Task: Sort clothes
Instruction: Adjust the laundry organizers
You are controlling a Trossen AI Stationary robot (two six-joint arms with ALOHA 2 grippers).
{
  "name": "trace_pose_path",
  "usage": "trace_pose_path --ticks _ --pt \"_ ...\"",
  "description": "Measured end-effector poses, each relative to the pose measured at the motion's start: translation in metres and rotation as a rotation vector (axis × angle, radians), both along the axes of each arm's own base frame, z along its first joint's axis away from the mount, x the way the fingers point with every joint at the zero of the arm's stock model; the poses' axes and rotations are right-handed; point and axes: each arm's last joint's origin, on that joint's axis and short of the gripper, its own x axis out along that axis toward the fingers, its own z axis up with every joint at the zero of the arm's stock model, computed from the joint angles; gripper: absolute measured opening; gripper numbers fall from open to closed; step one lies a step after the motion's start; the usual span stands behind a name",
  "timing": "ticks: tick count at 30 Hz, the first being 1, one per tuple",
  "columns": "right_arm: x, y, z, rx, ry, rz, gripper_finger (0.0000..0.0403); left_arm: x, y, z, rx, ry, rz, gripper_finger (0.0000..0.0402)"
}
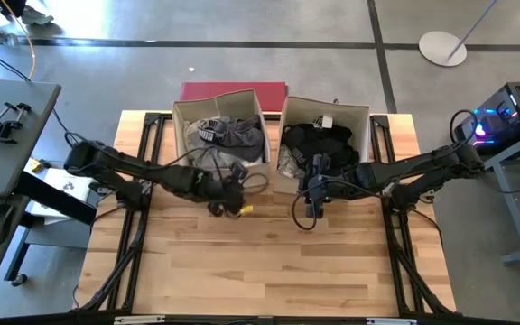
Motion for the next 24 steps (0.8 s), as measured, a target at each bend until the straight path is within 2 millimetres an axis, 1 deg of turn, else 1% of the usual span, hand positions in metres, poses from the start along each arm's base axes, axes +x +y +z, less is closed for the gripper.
trace_pose_path --ticks 3,5,7,9,10,13,16,20,22,24 --pt "0.000 0.000 0.000 -0.001 0.000 -0.001 0.0131 -0.001 -0.020 0.001 0.016 -0.005 -0.105 0.0000" --pt "0.000 0.000 0.000 -0.011 0.006 0.011 0.0097 0.000 -0.030 0.003 0.024 -0.025 -0.175 0.0000" --pt "-0.001 0.001 -0.001 -0.021 0.026 0.026 0.0059 0.004 -0.031 0.006 0.006 -0.065 -0.217 0.0000" --pt "-0.006 0.005 -0.003 -0.023 0.066 0.039 0.0021 0.009 -0.029 0.009 -0.038 -0.113 -0.258 0.0000" --pt "-0.009 0.008 -0.004 -0.032 0.095 0.053 0.0011 0.011 -0.026 0.011 -0.061 -0.131 -0.278 0.0000" --pt "-0.014 0.014 -0.005 -0.072 0.137 0.088 0.0012 0.018 -0.015 0.011 -0.106 -0.159 -0.304 0.0000" --pt "-0.013 0.015 -0.005 -0.116 0.152 0.159 0.0004 0.023 0.000 0.006 -0.107 -0.134 -0.319 0.0000" --pt "-0.007 0.004 -0.004 -0.152 0.164 0.257 0.0003 0.032 0.018 0.002 -0.090 -0.158 -0.339 0.0000" --pt "-0.003 -0.004 -0.002 -0.143 0.141 0.278 0.0002 0.034 0.024 0.003 -0.124 -0.184 -0.295 0.0000" --pt "0.002 -0.010 -0.001 -0.149 0.099 0.242 0.0004 0.036 0.028 0.006 -0.182 -0.239 -0.215 0.0001"
